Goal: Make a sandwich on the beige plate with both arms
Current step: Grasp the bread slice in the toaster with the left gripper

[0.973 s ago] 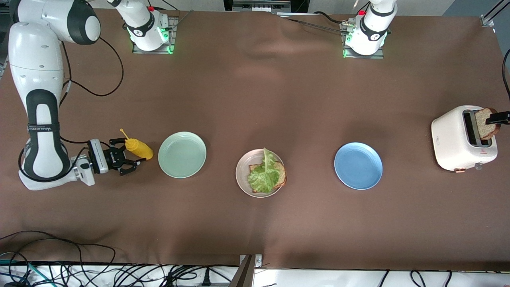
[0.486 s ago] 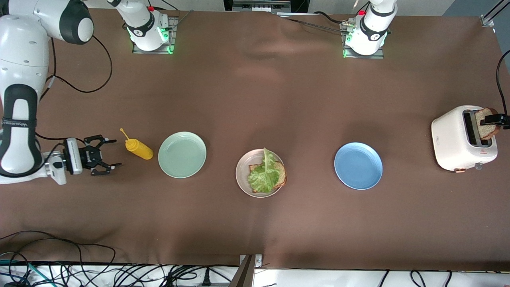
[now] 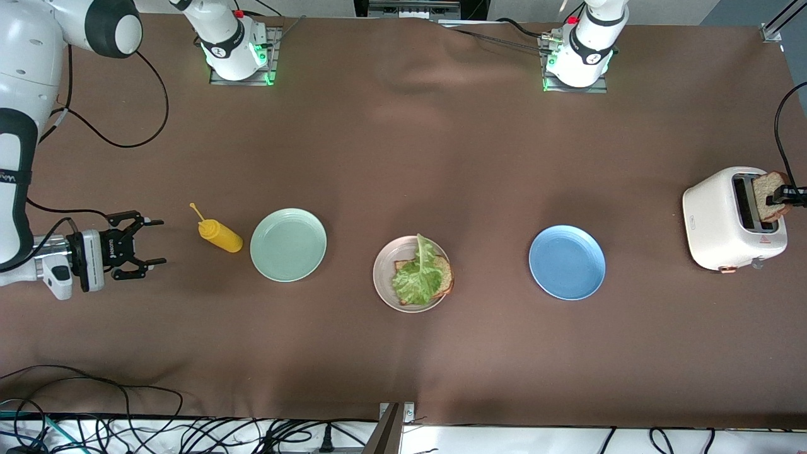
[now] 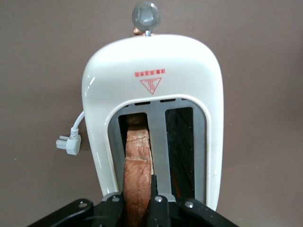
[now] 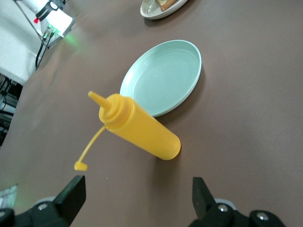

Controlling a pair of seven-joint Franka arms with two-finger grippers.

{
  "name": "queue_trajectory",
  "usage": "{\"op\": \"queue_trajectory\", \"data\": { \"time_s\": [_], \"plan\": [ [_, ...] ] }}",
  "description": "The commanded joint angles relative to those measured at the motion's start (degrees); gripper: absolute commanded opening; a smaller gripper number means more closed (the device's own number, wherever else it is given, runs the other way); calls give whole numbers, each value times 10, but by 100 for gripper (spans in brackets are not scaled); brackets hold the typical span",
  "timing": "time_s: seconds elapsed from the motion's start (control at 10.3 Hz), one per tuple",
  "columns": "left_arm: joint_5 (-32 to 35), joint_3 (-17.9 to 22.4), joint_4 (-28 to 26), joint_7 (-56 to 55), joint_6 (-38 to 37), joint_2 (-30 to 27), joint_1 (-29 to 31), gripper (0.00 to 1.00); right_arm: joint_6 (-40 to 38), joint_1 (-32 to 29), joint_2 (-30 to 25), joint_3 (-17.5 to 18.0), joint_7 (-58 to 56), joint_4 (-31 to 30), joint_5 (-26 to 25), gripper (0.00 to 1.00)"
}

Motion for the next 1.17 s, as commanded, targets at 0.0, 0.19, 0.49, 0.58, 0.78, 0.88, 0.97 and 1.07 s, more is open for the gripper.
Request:
{"op": "queue_trajectory", "data": {
  "time_s": [0.0,0.19,0.49,0.58,0.78,0.88,0.97,1.07],
  "plan": [
    [-24,0,63,10,-70,1,-20,0,-15,16,-38,2,118,3,-37,100],
    [-24,-1,95,11,-112,-2,-29,0,-15,47,-76,0,217,13,-82,100],
    [-25,-5,174,13,-215,-9,-47,0,-13,183,-125,-141,322,-5,-96,100],
    [-29,-6,193,11,-243,-9,-55,0,-22,218,-124,-181,322,-3,-97,100],
    [-105,-3,205,-14,-285,-9,-72,0,-29,250,-127,-218,324,-3,-108,100],
    [-151,-2,205,-63,-285,-8,-79,0,-21,250,-138,-212,337,-8,-114,100],
    [-188,-1,197,-113,-285,-4,-98,0,-17,251,-152,-195,385,-17,-138,100],
    [-216,-1,189,-153,-285,-1,-118,0,-1,244,-187,-143,442,-42,-189,100]
  ]
}}
